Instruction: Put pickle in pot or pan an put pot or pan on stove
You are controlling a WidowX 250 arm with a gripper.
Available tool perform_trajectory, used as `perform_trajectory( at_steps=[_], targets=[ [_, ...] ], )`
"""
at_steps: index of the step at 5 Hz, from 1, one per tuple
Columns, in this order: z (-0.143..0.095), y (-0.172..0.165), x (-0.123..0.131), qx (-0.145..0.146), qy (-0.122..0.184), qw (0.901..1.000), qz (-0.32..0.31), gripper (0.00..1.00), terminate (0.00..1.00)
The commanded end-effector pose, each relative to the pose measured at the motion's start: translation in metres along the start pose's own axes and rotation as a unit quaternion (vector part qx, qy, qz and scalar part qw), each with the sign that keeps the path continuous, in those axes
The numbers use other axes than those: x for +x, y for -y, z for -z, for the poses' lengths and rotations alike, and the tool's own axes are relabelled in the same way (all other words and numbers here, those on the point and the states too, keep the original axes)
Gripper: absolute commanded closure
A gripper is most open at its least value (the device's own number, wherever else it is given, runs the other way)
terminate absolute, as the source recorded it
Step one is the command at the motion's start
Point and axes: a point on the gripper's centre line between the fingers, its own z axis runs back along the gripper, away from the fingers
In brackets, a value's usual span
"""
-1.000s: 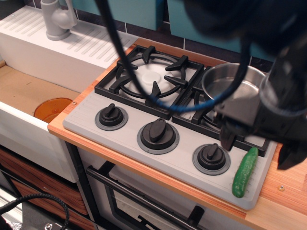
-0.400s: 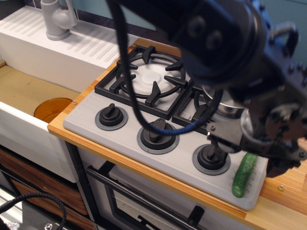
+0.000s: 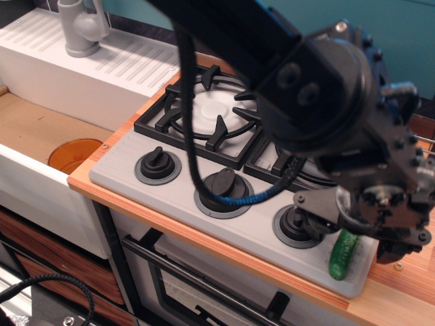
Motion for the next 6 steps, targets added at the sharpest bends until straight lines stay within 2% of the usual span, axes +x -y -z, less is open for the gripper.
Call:
perform_trajectory(
  at_steps=[1, 3, 5, 6],
  targets=[
    [-0.001, 0.010, -0.003, 0.005, 0.002, 0.9998, -0.020, 1.00, 0.00],
    [-0.018, 0.018, -0.001, 0.009, -0.014, 0.9994, -0.029, 1.00, 0.00],
    [-0.063, 0.019, 0.020, 0.028, -0.057, 0.9979, -0.016, 1.00, 0.00],
    [-0.078, 0.022, 0.036, 0.036, -0.070, 0.9967, -0.016, 1.00, 0.00]
  ],
)
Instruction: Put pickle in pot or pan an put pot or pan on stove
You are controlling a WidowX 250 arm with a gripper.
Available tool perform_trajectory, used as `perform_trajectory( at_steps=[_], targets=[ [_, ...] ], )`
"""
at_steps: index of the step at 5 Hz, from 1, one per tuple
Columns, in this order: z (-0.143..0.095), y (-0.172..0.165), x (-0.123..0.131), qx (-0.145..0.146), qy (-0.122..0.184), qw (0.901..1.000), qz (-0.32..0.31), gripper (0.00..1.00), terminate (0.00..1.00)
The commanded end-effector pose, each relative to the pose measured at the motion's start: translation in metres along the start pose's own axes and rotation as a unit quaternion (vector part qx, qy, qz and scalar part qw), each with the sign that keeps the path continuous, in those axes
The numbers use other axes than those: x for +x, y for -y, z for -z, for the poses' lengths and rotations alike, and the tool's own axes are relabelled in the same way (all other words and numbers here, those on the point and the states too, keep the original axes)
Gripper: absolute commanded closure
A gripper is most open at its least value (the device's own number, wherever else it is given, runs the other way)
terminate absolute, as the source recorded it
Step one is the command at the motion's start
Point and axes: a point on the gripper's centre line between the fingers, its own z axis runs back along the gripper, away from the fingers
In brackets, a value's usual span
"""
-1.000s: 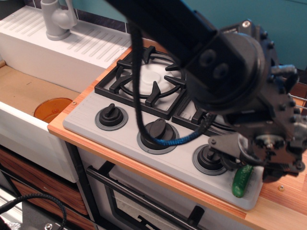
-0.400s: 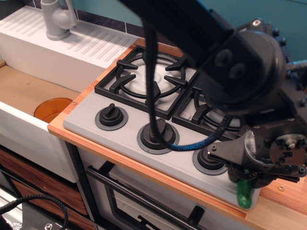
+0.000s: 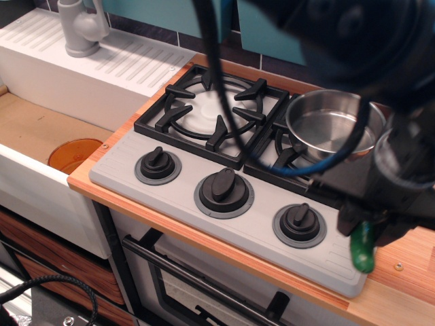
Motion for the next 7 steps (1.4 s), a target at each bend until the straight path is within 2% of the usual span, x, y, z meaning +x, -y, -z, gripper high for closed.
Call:
perform_trajectory(
  at_steps=[1, 2, 3, 6, 7],
  targets=[
    [-0.041, 0.001, 0.045, -0.015, -0.002, 0.9999, 0.005, 1.00, 0.00],
    [-0.044, 0.001, 0.072, -0.007, -0.009, 0.9999, 0.007, 1.00, 0.00],
    [-0.033, 0.003, 0.100, -0.010, -0.014, 0.9998, 0.005, 1.00, 0.00],
    [-0.001, -0.010, 0.141, -0.032, 0.005, 0.9994, 0.016, 1.00, 0.00],
    [0.000, -0.016, 0.147, -0.032, 0.008, 0.9992, 0.024, 1.00, 0.00]
  ],
)
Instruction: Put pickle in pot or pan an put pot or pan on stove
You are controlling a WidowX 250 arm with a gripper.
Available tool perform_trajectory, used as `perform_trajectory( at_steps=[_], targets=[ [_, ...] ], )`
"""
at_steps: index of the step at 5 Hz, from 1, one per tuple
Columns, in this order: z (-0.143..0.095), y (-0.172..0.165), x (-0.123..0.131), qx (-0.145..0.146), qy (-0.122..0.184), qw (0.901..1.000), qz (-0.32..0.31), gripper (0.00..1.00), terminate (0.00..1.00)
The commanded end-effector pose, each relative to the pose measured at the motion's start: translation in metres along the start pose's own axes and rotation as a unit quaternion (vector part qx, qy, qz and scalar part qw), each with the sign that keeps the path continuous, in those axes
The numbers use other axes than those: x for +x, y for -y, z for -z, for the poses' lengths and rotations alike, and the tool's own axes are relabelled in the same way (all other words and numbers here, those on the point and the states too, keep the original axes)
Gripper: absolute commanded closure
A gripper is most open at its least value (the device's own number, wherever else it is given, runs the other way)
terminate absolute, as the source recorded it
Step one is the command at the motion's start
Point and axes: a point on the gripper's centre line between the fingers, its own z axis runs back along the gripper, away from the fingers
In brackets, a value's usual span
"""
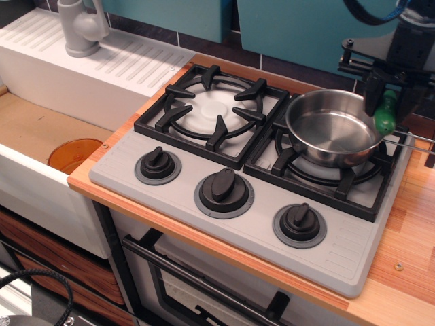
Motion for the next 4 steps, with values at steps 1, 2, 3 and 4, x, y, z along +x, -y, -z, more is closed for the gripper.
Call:
perform_trajectory(
  at_steps=[1, 2, 3, 4],
  targets=[
    [-0.012, -0.010, 0.024, -0.012, 0.031, 0.9993, 0.016, 1.00, 0.00],
    [-0.010, -0.018, 0.028, -0.013, 0.033, 0.9990, 0.026, 1.00, 0.00],
    [-0.007, -0.020, 0.029, -0.011, 0.034, 0.9990, 0.025, 1.00, 0.00],
    [-0.006, -0.023, 0.025, -0.015, 0.040, 0.9984, 0.037, 0.00, 0.00]
  ],
)
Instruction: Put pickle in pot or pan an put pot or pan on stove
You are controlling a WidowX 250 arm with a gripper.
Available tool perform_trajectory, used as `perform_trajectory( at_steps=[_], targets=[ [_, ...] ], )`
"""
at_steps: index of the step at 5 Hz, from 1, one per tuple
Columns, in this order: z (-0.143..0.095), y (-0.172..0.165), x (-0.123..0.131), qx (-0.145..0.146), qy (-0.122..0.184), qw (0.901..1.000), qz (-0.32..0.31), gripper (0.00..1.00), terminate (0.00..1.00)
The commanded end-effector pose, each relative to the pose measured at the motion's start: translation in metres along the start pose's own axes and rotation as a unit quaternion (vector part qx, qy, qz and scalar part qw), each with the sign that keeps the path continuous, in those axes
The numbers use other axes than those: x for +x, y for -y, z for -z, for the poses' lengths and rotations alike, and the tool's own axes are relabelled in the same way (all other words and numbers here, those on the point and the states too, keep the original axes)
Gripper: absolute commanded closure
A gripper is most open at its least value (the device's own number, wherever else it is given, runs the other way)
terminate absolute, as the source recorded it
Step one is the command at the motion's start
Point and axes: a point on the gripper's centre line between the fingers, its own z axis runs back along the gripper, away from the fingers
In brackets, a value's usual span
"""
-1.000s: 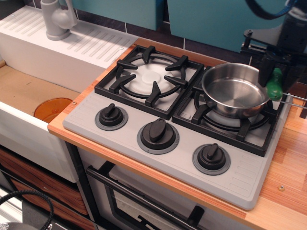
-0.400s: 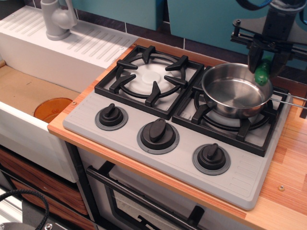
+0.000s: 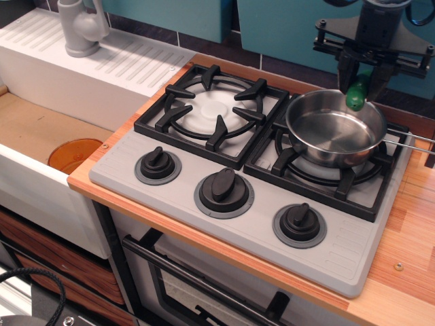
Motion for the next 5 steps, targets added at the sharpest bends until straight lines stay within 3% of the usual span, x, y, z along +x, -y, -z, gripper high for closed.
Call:
perform_trajectory(
  at_steps=[1, 3, 5],
  targets=[
    [-0.006, -0.003, 0.003, -0.017, 0.020, 0.9996, 0.010, 0.00, 0.00],
    [-0.017, 0.009, -0.007, -0.008, 0.014, 0.9999, 0.002, 0.00, 0.00],
    [-0.058, 0.004, -0.003, 0.012, -0.012, 0.9998, 0.007, 0.00, 0.00]
  ],
)
